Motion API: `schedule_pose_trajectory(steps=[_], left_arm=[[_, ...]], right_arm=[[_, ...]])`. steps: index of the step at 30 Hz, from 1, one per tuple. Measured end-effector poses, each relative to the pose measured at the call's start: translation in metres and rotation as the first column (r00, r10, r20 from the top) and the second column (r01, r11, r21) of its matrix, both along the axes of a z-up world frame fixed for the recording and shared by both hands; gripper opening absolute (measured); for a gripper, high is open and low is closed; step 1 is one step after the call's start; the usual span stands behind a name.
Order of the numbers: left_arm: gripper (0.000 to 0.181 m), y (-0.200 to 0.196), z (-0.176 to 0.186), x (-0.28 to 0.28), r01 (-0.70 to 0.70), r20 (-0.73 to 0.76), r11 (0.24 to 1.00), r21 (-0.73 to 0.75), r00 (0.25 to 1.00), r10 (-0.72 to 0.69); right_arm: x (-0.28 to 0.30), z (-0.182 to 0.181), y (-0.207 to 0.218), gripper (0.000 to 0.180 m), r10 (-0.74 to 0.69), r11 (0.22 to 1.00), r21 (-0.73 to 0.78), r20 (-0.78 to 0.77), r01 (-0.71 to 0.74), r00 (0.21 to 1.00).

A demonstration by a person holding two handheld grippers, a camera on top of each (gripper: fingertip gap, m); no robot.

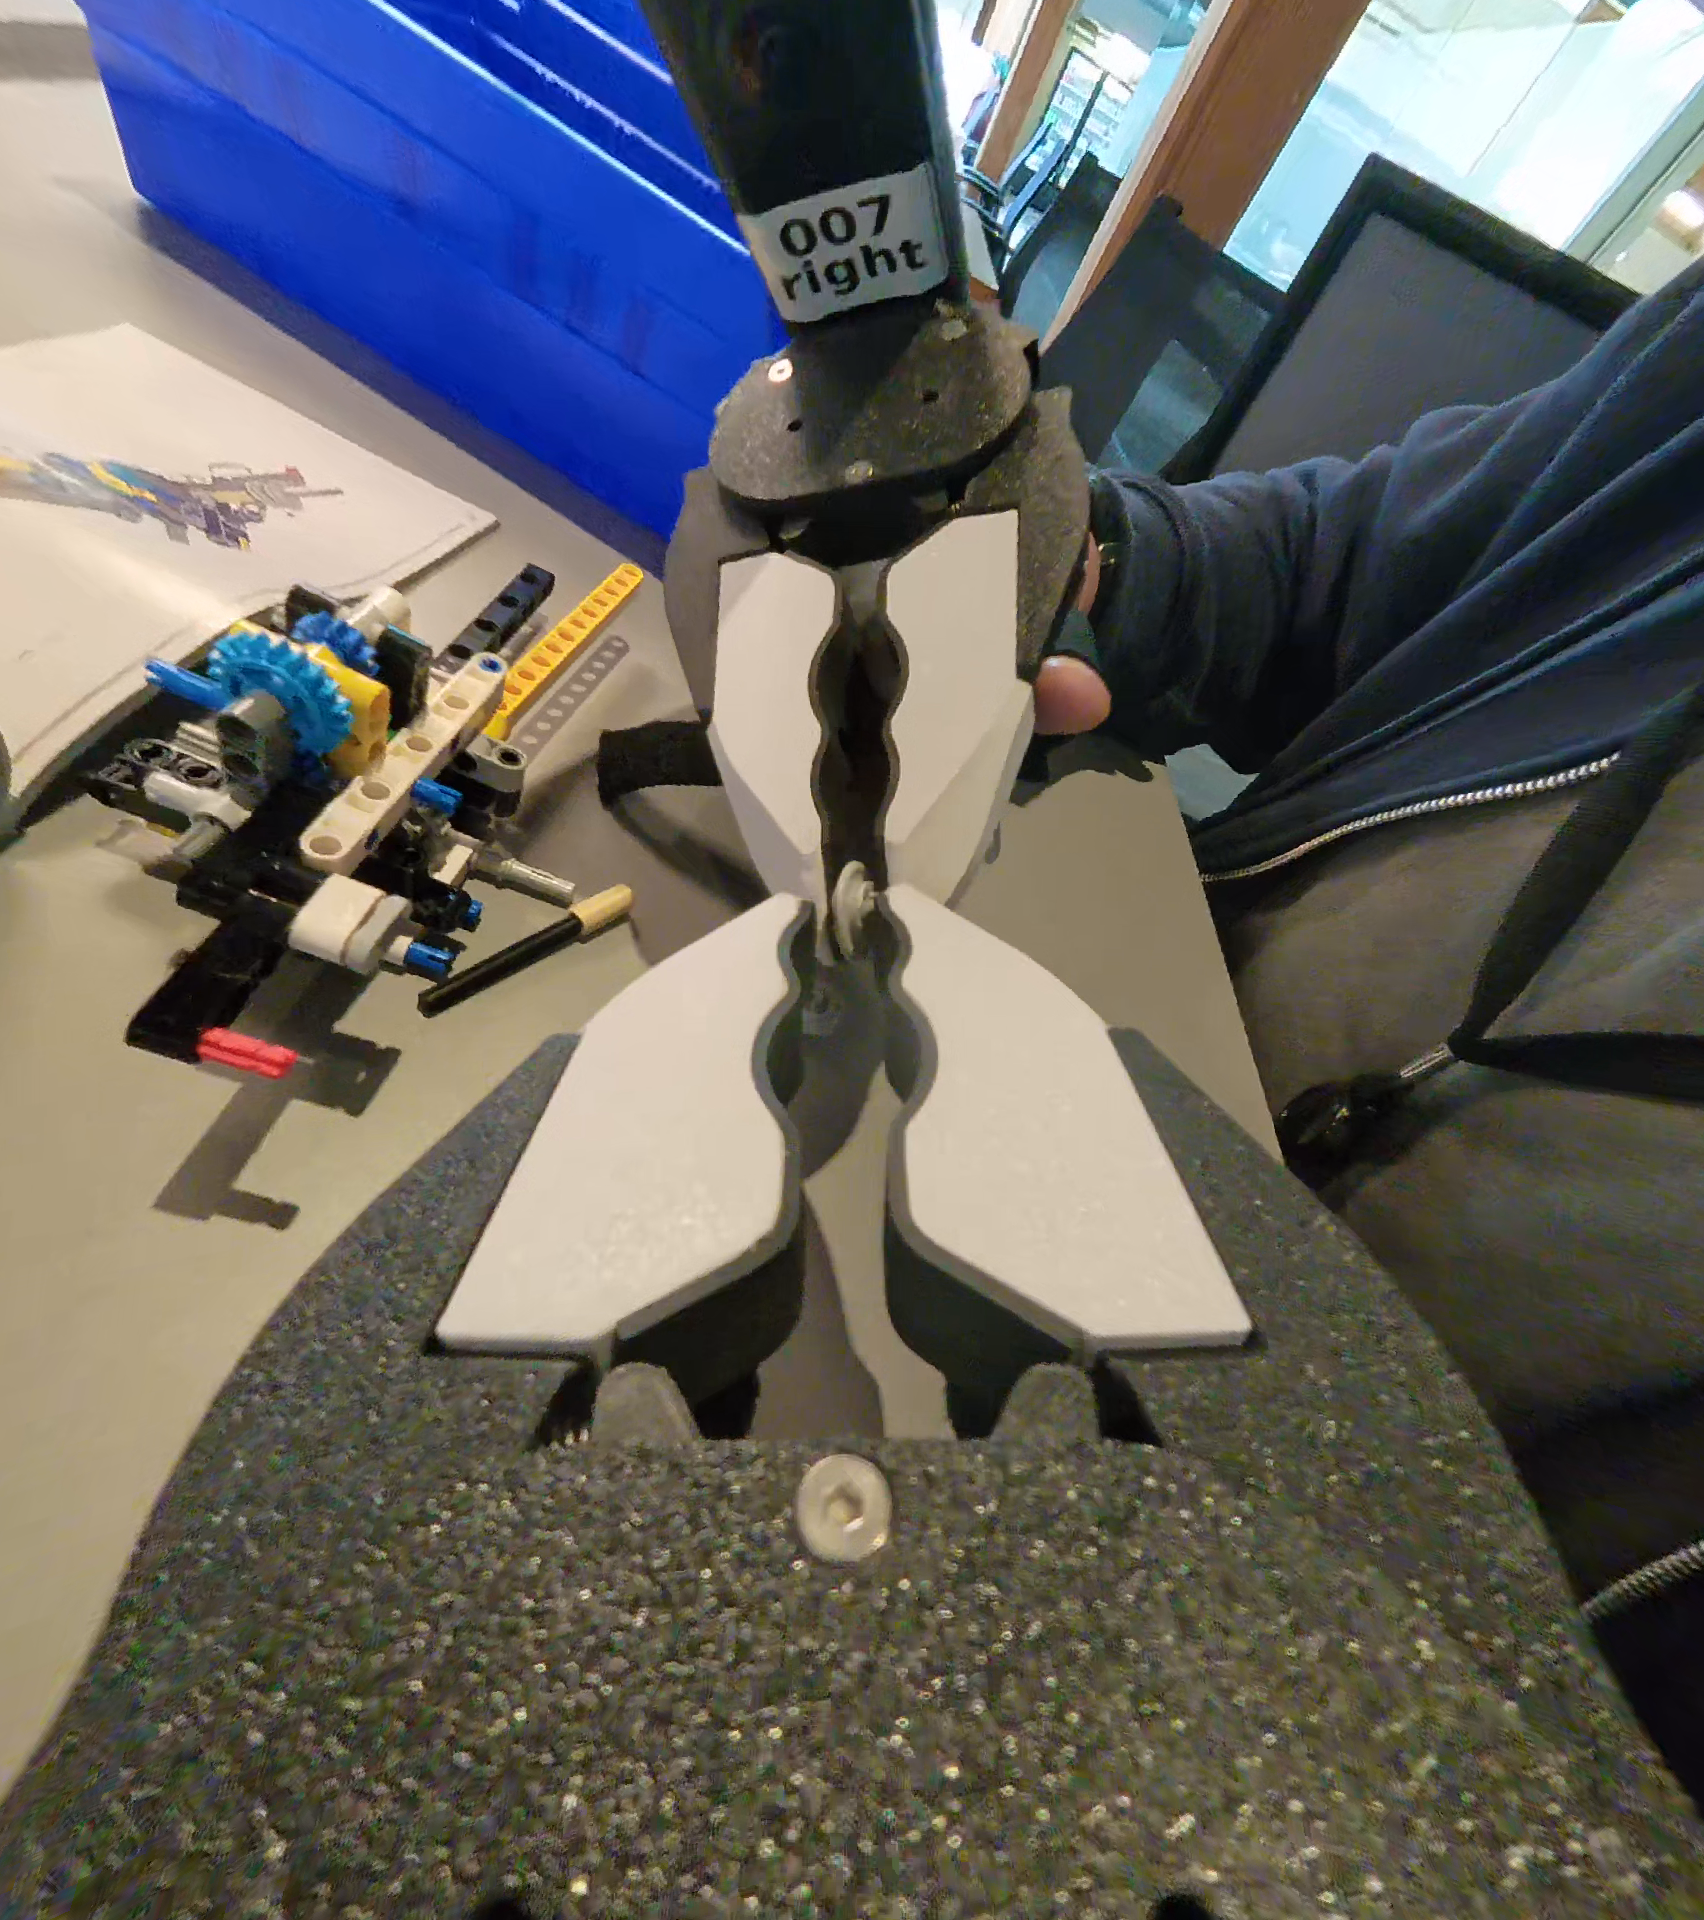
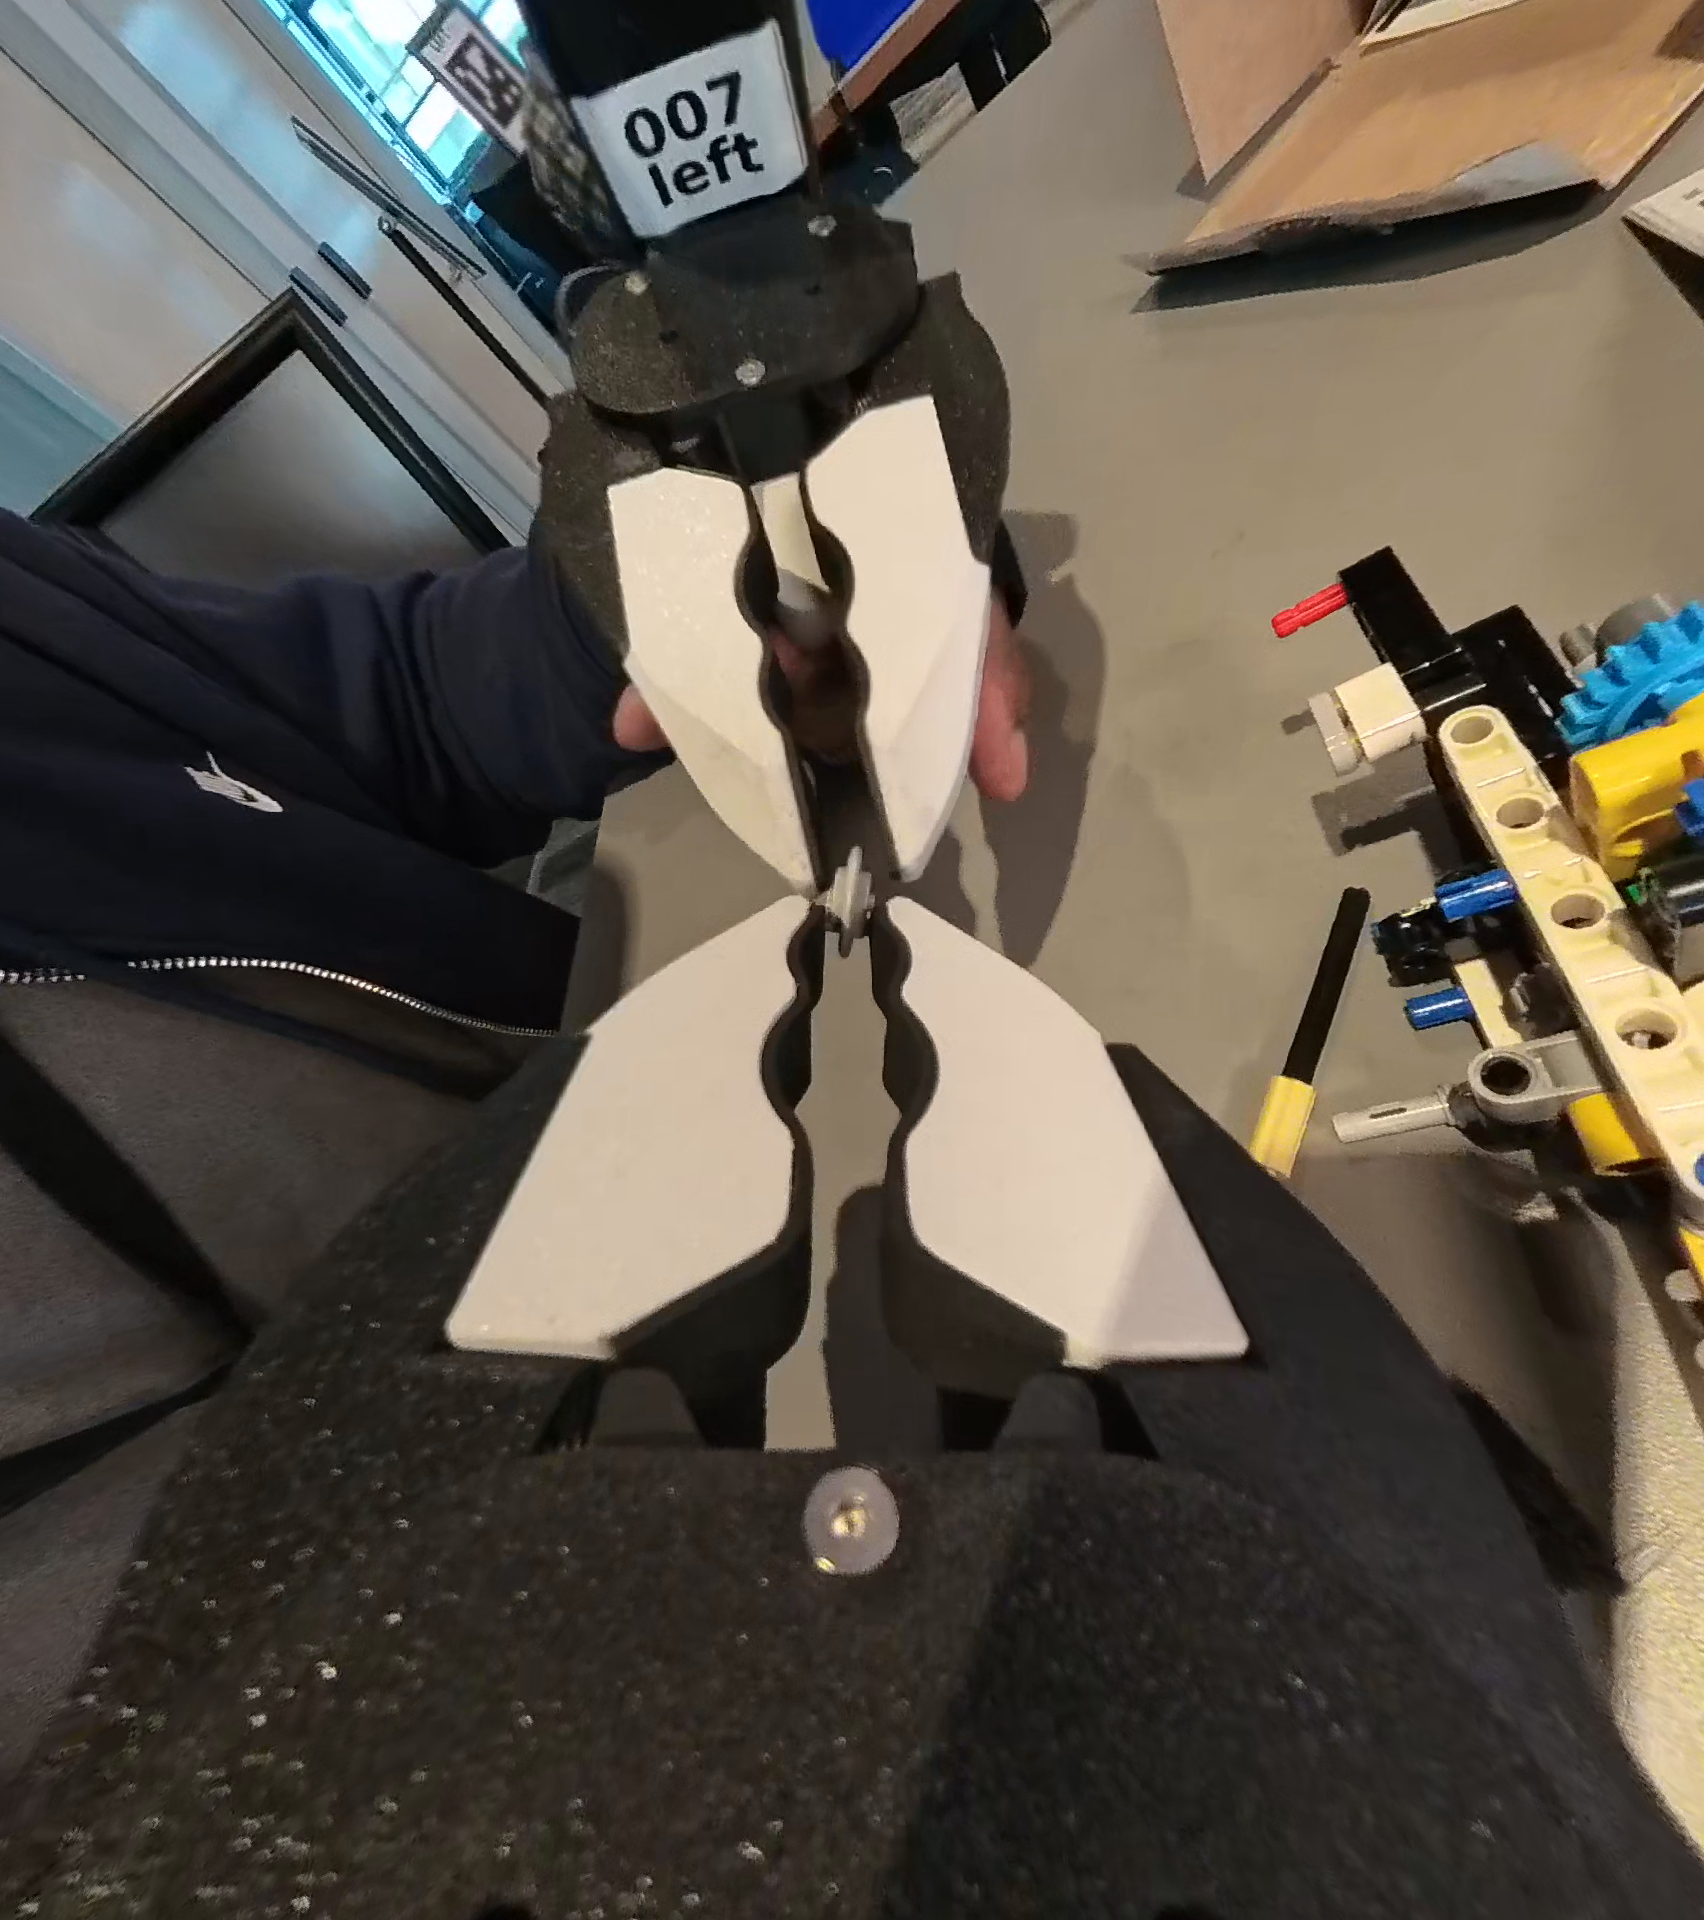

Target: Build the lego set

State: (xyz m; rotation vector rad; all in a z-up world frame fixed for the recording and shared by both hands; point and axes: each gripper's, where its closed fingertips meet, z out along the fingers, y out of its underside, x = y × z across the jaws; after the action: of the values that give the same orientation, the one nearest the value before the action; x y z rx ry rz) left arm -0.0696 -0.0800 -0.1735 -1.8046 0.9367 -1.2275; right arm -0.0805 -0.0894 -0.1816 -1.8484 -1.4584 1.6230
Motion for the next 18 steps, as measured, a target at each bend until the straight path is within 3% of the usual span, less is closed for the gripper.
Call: schedule_pose_trajectory(steps=[11,18], left_arm=[[0.003,0.005,-0.001,0.0,-0.026,0.039,0.99,-0.14,0.999,0.032],[0.004,0.018,0.002,-0.012,-0.104,0.091,0.965,-0.243,0.987,0.129]], right_arm=[[0.0,-0.001,0.007,0.018,-0.033,0.999,0.043,0.006,0.033,0.999],[0.007,-0.006,0.024,0.026,-0.119,0.937,0.332,0.011,0.109,0.993]])
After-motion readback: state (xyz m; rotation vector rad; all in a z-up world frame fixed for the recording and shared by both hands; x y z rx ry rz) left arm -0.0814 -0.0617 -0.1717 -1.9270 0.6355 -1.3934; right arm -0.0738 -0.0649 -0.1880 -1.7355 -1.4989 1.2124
